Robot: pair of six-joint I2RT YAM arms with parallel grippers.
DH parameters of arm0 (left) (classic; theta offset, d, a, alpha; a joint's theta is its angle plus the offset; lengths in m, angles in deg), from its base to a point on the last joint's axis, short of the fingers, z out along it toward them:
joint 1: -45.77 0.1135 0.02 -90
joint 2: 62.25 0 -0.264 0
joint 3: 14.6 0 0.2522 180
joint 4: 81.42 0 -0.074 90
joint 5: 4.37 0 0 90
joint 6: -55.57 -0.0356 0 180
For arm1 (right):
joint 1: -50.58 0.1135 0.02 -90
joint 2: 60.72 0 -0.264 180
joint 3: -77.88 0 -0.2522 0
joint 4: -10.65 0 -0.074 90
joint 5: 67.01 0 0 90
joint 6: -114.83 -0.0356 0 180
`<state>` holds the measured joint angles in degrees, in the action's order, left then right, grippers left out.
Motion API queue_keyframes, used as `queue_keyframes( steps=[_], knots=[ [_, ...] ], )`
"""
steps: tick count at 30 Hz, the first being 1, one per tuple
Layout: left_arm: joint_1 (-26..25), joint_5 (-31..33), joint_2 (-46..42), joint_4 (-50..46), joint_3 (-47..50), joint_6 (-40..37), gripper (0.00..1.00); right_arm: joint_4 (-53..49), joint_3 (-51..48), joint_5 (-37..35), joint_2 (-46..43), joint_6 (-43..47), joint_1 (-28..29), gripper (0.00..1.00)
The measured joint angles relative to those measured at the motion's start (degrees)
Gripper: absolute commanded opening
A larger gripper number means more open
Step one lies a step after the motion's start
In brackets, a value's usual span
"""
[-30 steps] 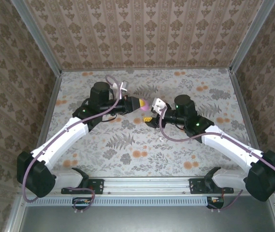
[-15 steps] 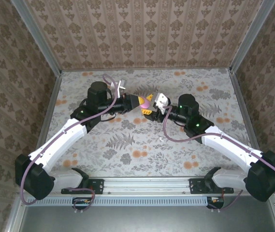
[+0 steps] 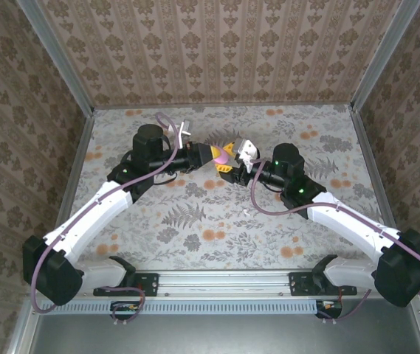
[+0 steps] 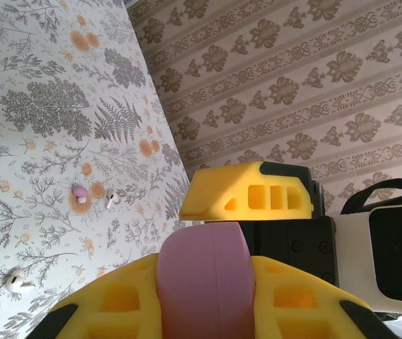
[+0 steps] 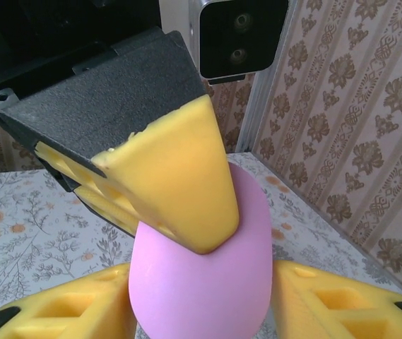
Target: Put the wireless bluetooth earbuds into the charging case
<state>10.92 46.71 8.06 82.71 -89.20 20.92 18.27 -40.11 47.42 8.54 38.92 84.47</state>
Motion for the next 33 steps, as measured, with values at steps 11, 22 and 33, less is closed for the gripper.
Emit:
queue_keyframes(
  steps=[11, 22, 33],
  knots=[
    [0.0, 1.14, -1.07, 0.04, 0.5, -0.13, 0.32, 0.31, 0.0, 1.46, 0.02, -1.84, -0.02, 0.37],
    [0.37, 6.12, -9.14, -2.58, 1.86, -16.22, 0.78, -4.52, 1.64, 10.43, 0.76, -5.01, -3.72, 0.37],
    [5.07, 1.86, -16.68, 0.0, 10.19, -43.91, 0.75, -11.74, 7.93, 26.36, 4.57, -8.5, -7.32, 0.37]
  ],
)
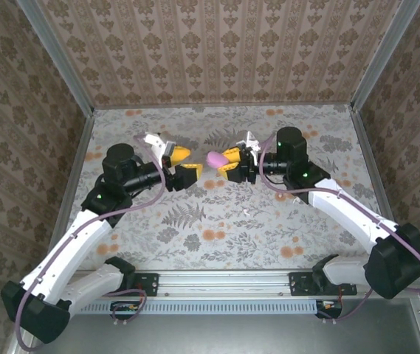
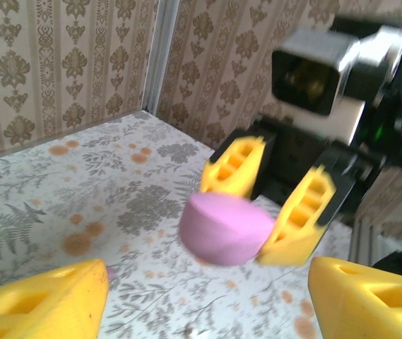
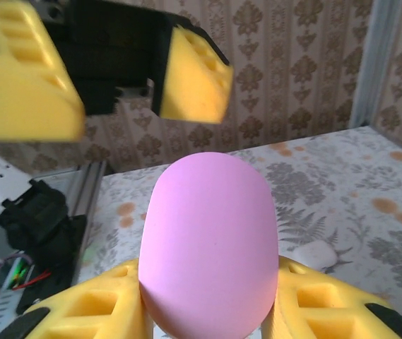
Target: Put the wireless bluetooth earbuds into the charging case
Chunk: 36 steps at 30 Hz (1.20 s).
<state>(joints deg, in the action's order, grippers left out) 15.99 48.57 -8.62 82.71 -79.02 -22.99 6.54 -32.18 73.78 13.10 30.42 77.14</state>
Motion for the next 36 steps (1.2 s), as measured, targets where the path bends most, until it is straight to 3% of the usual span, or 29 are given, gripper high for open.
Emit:
queue_keyframes(
  steps=[6, 11, 23, 36],
  knots=[
    [2.23, -11.74, 2.73, 1.25, 2.21, -9.62, 0.71, -3.52, 2.43, 5.03, 1.2, 0.15, -0.5, 0.37],
    [2.23, -16.11, 4.26, 1.57, 1.75, -13.07, 0.72, -5.4, 3.93, 6.84, 2.56, 0.39, -0.5, 0.37],
    [0.35, -17.38, 8.61, 5.86, 0.5, -11.87, 0.69, -5.88, 4.07, 8.0, 3.19, 0.68, -0.48, 0.37],
    [-0.22, -18.1, 10.82, 8.61, -0.63, -8.61, 0.57, -5.66, 4.09, 8.13, 3.21, 1.92, -0.48, 0.38]
  ],
)
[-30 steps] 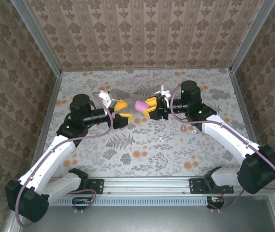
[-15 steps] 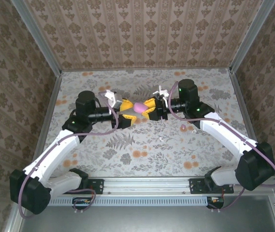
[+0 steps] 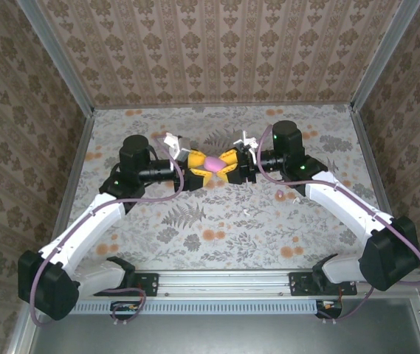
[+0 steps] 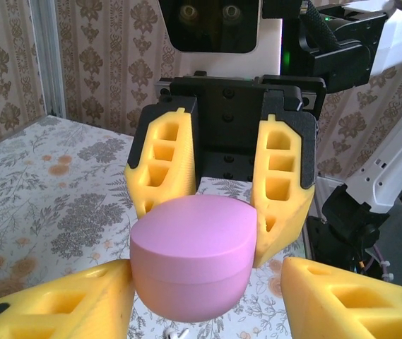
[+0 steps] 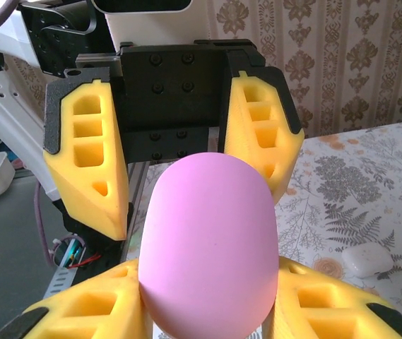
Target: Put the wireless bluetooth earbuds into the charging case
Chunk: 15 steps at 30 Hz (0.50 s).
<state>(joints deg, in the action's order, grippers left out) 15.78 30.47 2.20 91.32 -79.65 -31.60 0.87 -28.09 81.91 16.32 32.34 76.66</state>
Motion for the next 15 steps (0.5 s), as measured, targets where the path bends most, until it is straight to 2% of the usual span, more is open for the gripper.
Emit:
queue_keyframes(
  steps=[4, 15],
  knots=[
    [-0.24, -0.11, 0.46, -0.07, -0.44, 0.22, 0.54, 0.07, 0.0, 0.22, -0.02, 0.02, 0.0, 0.38],
    [-1.07, -0.11, 1.51, -1.11, -1.84, 0.11, 0.53, 1.14, 0.0, 0.55, -0.04, -0.02, 0.0, 0.38]
  ],
)
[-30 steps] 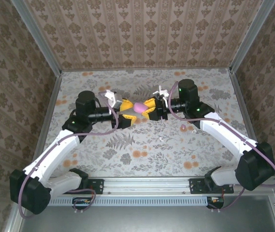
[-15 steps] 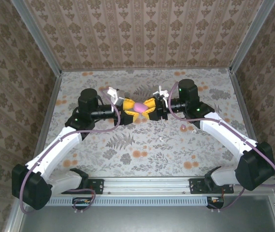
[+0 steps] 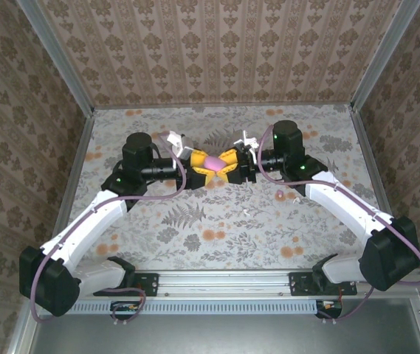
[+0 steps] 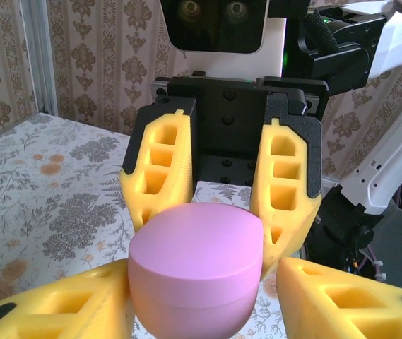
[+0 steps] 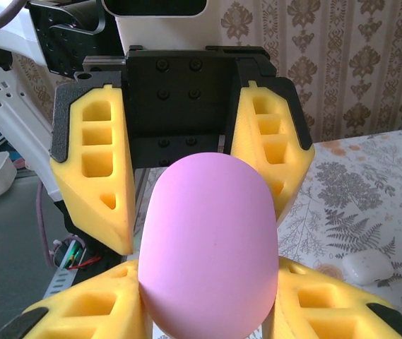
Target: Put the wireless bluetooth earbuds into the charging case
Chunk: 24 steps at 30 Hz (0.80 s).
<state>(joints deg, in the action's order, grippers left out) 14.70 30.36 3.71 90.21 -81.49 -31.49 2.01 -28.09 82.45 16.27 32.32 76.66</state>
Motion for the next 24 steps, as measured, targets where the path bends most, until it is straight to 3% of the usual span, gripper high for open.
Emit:
queue_keyframes(
  steps=[16, 24],
  knots=[
    [-0.09, 0.0, 0.0, -0.24, -0.44, -0.9, 0.51, 2.01, -0.28, 0.68, 0.0, -0.44, 0.04, 0.38],
    [-0.02, -0.33, -0.07, -0.7, -0.44, -1.92, 0.41, 2.16, -0.39, 1.75, 0.0, -0.42, 0.04, 0.38]
  ],
)
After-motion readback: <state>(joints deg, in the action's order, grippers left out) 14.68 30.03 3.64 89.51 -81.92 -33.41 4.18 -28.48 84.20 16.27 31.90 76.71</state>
